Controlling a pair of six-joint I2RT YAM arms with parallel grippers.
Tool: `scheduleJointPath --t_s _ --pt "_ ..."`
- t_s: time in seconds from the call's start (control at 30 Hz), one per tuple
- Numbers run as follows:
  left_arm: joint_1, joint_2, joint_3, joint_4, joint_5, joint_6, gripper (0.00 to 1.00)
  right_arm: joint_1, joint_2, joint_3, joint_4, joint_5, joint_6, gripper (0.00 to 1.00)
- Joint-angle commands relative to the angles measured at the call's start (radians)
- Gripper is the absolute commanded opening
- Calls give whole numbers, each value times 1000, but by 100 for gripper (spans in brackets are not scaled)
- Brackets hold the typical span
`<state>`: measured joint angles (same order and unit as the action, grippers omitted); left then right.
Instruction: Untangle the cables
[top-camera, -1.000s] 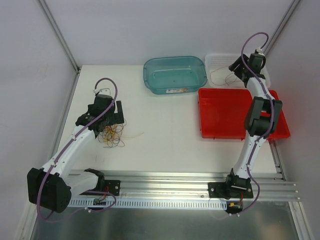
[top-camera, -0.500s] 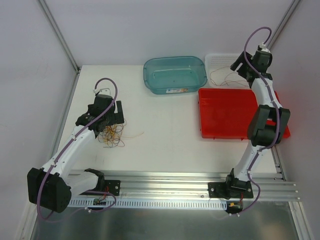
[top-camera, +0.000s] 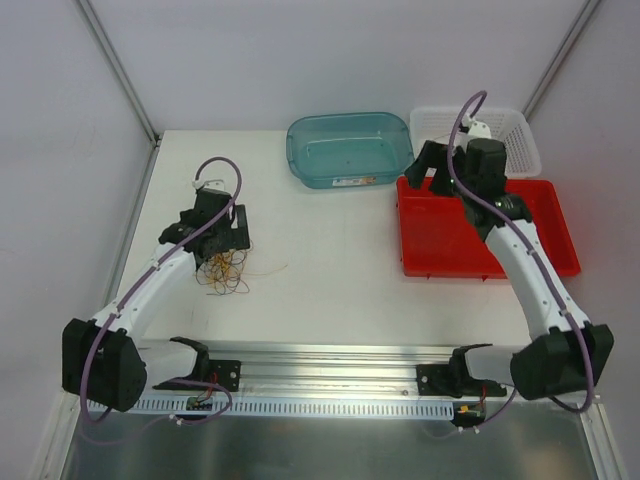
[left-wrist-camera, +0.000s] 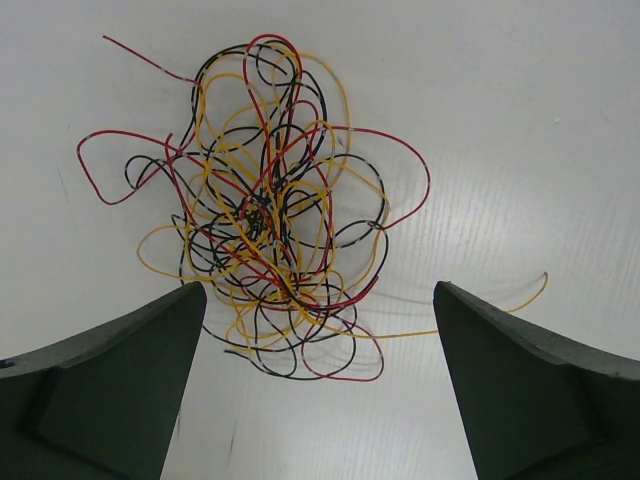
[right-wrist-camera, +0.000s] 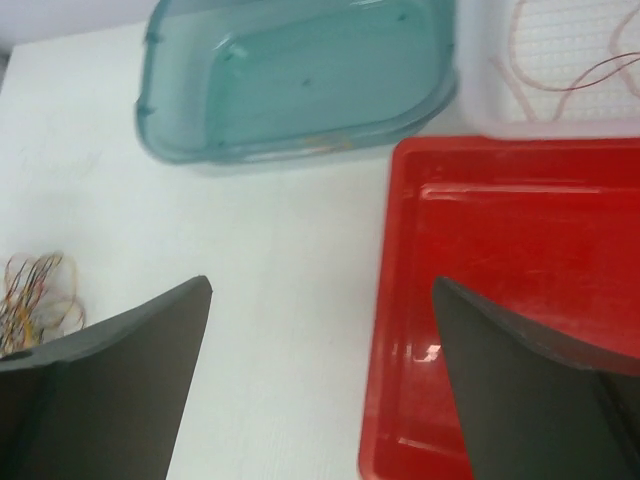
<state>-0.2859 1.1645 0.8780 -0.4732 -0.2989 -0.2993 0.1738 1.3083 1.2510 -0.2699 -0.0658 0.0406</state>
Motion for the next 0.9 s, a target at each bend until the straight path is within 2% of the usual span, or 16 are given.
scheduleJointPath --t_s 0.0,0.17,0.27,0.3,0.33,0.4,0.43,0.53,0.6,0.67,0.77,0.87 --pt "13 53 27 -24 -22 -18 99 94 -139 -90 -97 26 -21 97" --pt "13 178 55 -33 -20 -21 98 252 -322 -229 -118 21 31 97" --pt "14 312 96 -42 20 -35 90 399 -369 -311 -112 58 71 97" --pt "13 337 102 -45 76 -38 87 427 -377 -350 -104 58 80 97" --pt "13 360 110 -47 120 -40 78 452 -379 -364 -86 92 91 97" --pt "-13 405 127 -50 217 -29 70 522 -383 -399 -71 104 99 97" --pt "-39 412 130 -50 227 -21 63 541 -386 -409 -68 124 104 97" --pt "-175 414 145 -50 266 40 56 593 -405 -455 -42 152 117 97" --pt "-255 384 144 -47 297 75 56 602 -423 -485 -14 161 136 97" --pt "-292 327 128 -33 380 118 56 602 -452 -515 -6 187 156 97" --pt "-348 224 89 1 425 152 57 604 -446 -518 -14 196 159 97" --pt "-349 155 61 7 380 126 62 604 -410 -516 -11 193 168 98"
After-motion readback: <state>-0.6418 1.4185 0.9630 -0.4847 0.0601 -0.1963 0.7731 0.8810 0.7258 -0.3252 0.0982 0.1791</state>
